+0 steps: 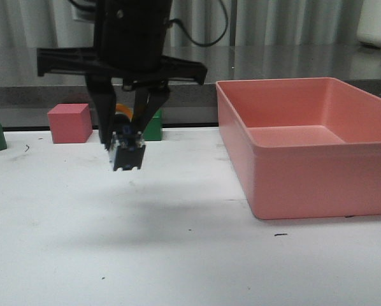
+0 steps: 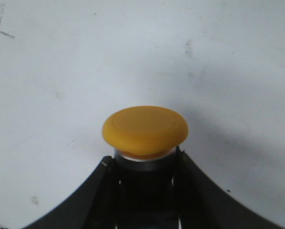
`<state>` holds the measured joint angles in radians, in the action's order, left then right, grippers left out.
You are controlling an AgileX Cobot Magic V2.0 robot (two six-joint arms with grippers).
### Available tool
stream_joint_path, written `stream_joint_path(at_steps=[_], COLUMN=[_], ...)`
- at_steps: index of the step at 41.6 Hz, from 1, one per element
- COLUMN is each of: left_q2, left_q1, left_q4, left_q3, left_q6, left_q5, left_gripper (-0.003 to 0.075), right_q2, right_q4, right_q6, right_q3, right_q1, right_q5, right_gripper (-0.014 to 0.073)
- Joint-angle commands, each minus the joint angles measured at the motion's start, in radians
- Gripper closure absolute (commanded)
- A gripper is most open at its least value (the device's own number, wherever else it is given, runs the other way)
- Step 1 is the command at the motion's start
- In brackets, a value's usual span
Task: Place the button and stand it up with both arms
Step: 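Carry the button away from the bin and lower it onto the table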
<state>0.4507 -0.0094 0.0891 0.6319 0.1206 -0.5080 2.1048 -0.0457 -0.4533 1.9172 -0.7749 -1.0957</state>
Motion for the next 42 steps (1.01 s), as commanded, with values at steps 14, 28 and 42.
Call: stream_joint_path(at_steps=[14, 28, 42], left_q2=[0.013, 0.013, 0.013], left_q1=[-0.01, -0.01, -0.01], left_q4=[0.002, 0.002, 0.002], left_q3=[0.029, 0.029, 0.029], left_q6=[0.007, 0.007, 0.007], left_q5=[0.069, 0.069, 0.071], left_gripper=[0.0157, 0.0157, 0.0157], right_q2=[0.123, 0.175, 0.185], right_q4=[-0.002, 0.011, 0.011], right_q6=[-0.132, -0.254, -0.329], right_q3=[0.229, 0.229, 0.229], right_q1=[-0.002, -0.001, -0.001], right_q5=[-0.042, -0.009, -0.011], right_gripper=[0.0344, 0.0344, 0.0208])
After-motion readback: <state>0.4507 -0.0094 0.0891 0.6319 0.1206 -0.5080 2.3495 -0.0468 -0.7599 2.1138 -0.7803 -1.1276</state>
